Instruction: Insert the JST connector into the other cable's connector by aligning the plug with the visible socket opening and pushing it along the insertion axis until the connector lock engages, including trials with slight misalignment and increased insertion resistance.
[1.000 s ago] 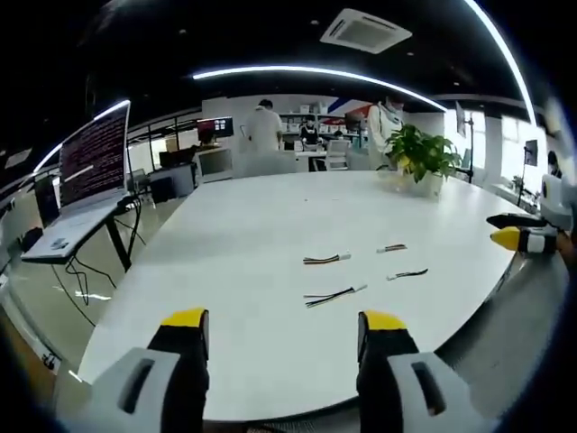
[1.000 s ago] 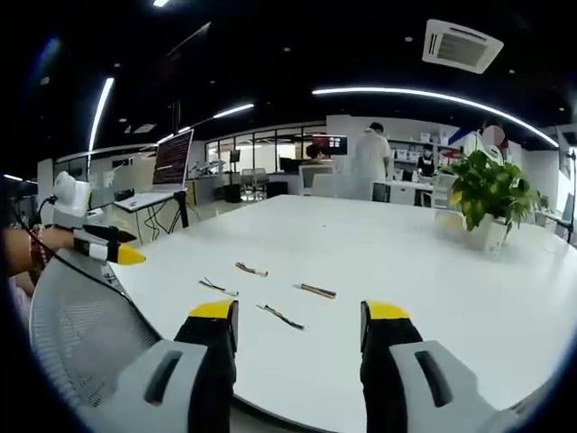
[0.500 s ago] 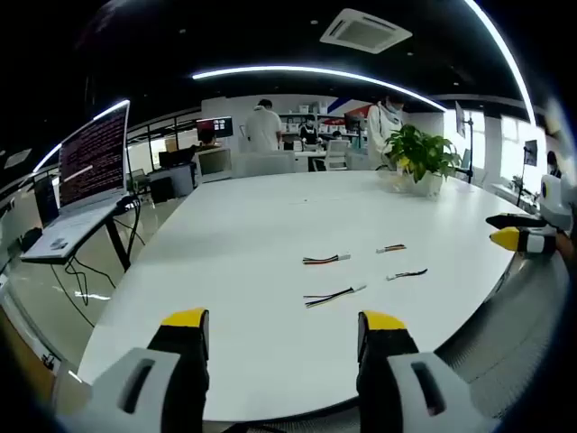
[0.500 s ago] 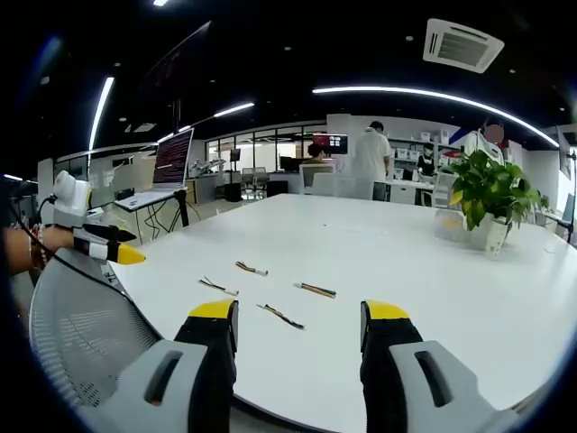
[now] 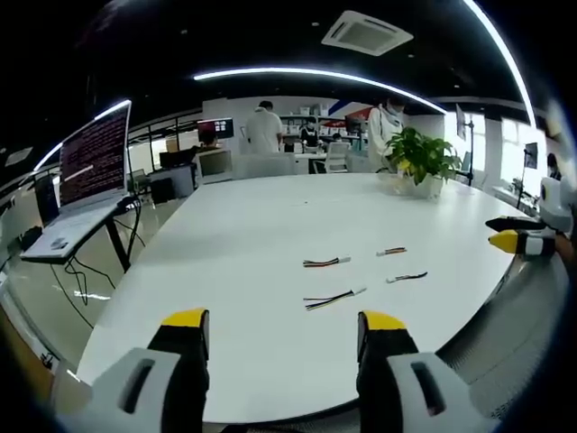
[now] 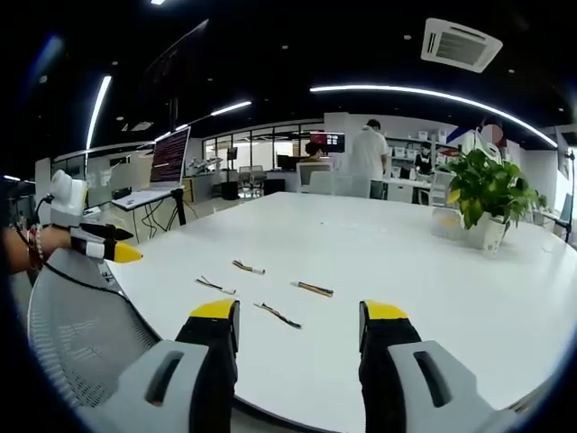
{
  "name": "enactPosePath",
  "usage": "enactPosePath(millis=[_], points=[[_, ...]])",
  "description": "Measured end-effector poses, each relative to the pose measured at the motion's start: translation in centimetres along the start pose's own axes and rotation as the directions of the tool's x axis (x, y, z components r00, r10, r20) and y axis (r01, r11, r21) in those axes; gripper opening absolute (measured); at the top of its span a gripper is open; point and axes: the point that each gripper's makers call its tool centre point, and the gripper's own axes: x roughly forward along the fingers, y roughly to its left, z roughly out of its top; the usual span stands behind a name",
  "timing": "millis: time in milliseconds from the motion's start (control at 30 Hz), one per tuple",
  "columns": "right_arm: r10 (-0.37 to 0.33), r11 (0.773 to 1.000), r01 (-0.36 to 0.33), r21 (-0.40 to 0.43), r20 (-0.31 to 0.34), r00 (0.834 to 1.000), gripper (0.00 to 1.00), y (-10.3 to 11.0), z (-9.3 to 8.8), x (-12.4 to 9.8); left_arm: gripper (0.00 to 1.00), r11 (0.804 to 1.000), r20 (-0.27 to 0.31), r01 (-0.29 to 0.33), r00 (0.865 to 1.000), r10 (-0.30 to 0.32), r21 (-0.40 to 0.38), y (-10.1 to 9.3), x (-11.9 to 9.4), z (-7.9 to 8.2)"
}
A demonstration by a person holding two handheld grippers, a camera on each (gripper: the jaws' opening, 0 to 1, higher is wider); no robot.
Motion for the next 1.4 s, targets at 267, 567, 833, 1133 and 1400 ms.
enactPosePath(millis=[267, 567, 833, 1133, 1400], points=[[-0.026, 1.0, 0.026, -0.001, -0.01, 1.0, 0.48, -0.4, -0.1, 0.2, 0.63, 1.0, 0.003, 0.023, 1.0, -0.023, -0.004, -0.2, 0.2, 0.1], [-0.069, 0.997, 0.067, -0.022, -0.068, 0.995, 0.45, -0.8, -0.7, 0.2, 0.64, 0.995, -0.043, 0.101, 0.994, -0.101, -0.007, -0.9, 0.6, -0.7], [-0.01, 1.0, 0.007, -0.024, -0.107, 0.994, 0.45, -0.1, -1.0, 0.2, 0.69, 0.998, -0.042, 0.056, 0.997, -0.057, -0.025, 0.3, 0.9, -1.0], [0.097, 0.995, -0.098, -0.006, -0.087, 0.992, 0.43, 0.6, 0.0, -0.1, 0.81, 0.999, -0.005, 0.048, 0.999, -0.048, 0.022, 0.5, 0.6, -0.1], [0.173, 0.985, -0.172, 0.023, -0.111, 0.979, 0.49, 1.1, 1.0, 0.7, 0.81, 0.997, -0.026, 0.061, 0.998, -0.06, 0.051, 0.2, 0.6, 0.7]])
